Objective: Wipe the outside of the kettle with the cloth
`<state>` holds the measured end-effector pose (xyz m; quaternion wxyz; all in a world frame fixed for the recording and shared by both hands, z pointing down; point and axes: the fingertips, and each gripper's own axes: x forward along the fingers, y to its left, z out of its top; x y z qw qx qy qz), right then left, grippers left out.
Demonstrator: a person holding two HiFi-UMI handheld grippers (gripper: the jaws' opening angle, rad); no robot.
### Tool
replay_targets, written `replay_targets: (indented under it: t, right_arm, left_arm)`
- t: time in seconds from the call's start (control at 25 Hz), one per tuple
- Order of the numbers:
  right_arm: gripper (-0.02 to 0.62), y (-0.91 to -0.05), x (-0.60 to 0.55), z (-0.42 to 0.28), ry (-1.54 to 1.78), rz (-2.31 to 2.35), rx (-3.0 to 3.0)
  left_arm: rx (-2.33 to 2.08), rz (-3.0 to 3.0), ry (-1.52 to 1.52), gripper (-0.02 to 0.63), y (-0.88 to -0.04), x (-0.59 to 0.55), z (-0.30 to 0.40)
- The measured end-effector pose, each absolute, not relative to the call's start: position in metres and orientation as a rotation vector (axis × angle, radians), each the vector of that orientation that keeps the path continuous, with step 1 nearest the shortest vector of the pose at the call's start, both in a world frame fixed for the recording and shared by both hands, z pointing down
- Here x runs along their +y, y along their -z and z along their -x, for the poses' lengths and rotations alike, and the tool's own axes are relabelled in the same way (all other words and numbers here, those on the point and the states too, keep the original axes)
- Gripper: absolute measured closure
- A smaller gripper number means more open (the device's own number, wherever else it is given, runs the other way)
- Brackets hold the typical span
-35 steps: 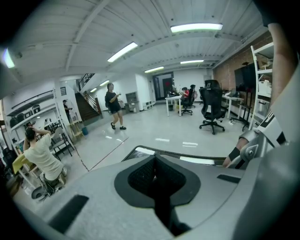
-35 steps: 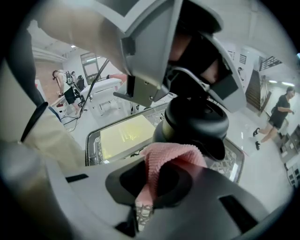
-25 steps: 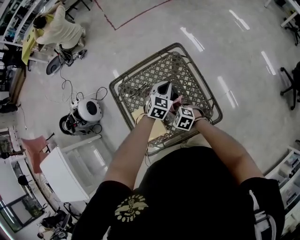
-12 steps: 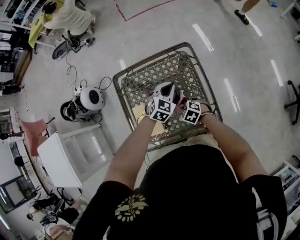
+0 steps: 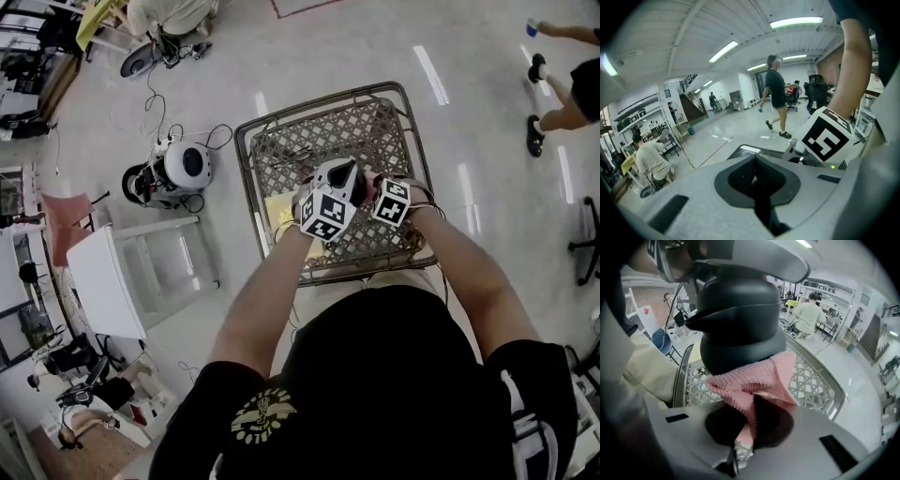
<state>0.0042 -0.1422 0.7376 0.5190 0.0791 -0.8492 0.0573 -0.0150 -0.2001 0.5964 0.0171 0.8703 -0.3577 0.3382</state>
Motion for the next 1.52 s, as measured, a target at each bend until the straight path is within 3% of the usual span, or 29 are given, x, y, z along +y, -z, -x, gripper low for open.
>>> replay_targets:
  t: [0.36, 1.24, 1.52]
  right_arm:
    - [0.575, -0.758, -0.174, 0.001, -0.08, -0.176, -2.028]
    - [0.575, -0.753, -0.051, 0.07, -0.345, -0.213, -2.151]
    - [0.575, -0.775, -0.069, 0.048, -0.342, -0.27, -2.08]
  left_arm:
    - [-1.168, -2.702, -1.102, 0.601, -0.606, -0.201, 0.018]
    - [-0.995, -2.761, -1.081, 0.601, -0.612, -0.188, 0.02]
    - [-0.963, -2.759, -1.066, 0.601, -0.609, -0.191, 0.016]
